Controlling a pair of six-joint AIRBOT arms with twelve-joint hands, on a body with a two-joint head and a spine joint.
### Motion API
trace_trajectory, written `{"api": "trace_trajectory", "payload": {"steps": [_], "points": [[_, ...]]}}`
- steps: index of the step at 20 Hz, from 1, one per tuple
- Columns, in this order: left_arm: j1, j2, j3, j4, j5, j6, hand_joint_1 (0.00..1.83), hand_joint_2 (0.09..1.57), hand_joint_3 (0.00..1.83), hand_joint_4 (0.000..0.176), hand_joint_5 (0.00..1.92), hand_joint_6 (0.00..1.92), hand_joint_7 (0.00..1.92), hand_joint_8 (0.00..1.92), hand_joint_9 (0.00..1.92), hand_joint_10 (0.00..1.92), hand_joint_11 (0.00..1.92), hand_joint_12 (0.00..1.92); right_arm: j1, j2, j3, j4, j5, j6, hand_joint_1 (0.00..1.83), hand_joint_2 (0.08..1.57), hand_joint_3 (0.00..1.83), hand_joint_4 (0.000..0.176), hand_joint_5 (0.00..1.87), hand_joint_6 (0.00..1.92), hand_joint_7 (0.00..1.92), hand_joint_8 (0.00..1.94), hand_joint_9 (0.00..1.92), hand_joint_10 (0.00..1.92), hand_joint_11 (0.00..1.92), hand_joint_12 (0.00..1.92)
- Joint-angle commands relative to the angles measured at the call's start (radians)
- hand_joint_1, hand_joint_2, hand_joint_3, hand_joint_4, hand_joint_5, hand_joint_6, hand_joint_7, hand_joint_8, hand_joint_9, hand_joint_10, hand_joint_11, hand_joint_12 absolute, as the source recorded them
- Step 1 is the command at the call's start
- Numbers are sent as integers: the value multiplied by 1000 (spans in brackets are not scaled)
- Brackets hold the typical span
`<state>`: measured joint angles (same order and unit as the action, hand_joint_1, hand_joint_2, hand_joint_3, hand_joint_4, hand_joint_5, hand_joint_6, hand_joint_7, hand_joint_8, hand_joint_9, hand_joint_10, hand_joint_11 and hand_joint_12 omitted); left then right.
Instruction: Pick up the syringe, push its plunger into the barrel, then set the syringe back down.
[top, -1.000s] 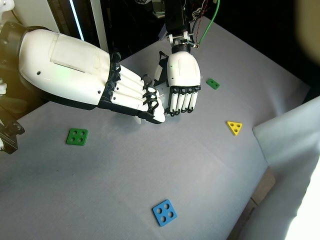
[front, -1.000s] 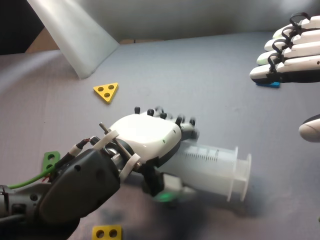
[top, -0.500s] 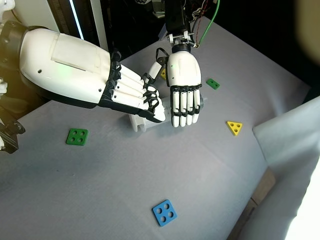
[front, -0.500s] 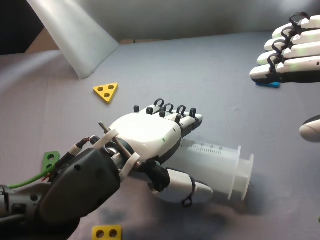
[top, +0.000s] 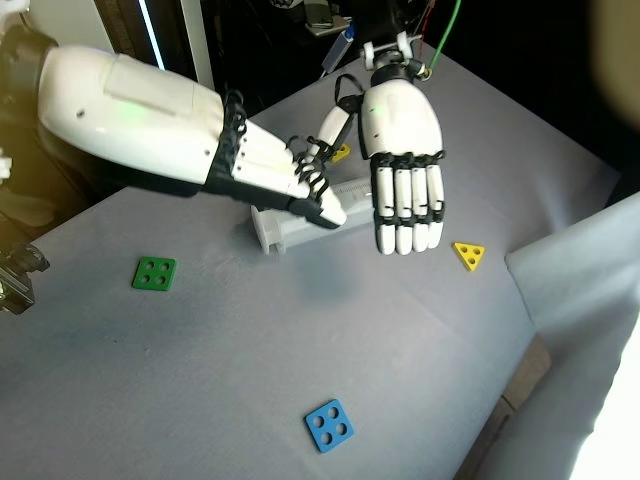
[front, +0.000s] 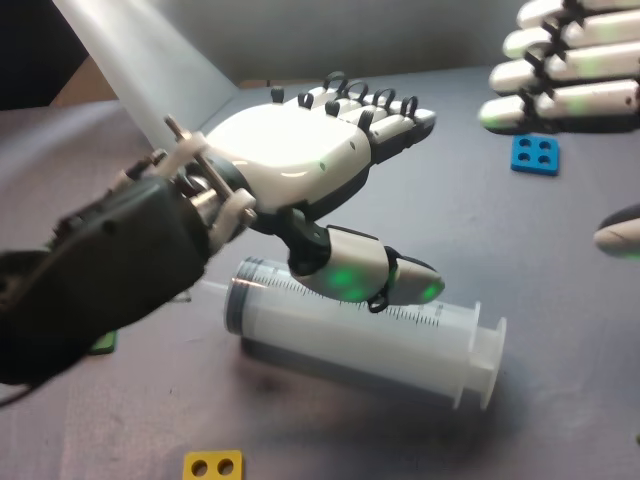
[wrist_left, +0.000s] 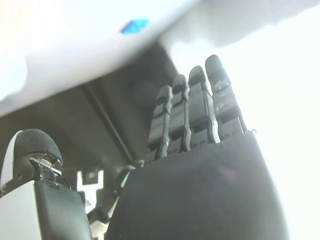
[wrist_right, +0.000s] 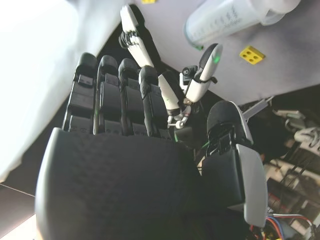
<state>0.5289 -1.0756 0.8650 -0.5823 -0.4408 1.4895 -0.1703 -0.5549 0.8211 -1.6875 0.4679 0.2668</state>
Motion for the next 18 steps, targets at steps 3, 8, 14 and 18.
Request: {"api": "trace_trajectory", "payload": {"steps": [3, 8, 14, 18], "points": [[-90, 76, -2, 379, 79, -295, 383, 969, 1, 0, 93, 1, 120, 4, 90, 3, 0, 332, 11, -40, 65, 167, 214, -87, 0, 1249, 0, 0, 221, 8, 182, 4, 137, 5, 0, 292], [-198, 195, -14, 1051, -8, -951, 479, 986, 2, 0, 235, 12, 243, 11, 194, 12, 0, 486, 11, -85, 111, 170, 411, -198, 0, 1256, 1, 0, 272, 16, 247, 14, 186, 16, 0, 391], [-234, 259, -7, 1385, -136, -1367, 860, 1345, 9, 19, 600, 1604, 671, 1620, 568, 1649, 341, 1653, 6, -99, 111, 170, 436, -216, 0, 1447, 3, 0, 709, 738, 675, 1122, 519, 1220, 187, 1499], [-298, 308, -9, 1652, -172, -1565, 351, 1556, 24, 0, 849, 1918, 895, 1920, 873, 1920, 906, 1920, -10, -100, 109, 170, 433, -217, 319, 1493, 4, 0, 628, 1912, 666, 1937, 704, 1918, 654, 1918]]}}
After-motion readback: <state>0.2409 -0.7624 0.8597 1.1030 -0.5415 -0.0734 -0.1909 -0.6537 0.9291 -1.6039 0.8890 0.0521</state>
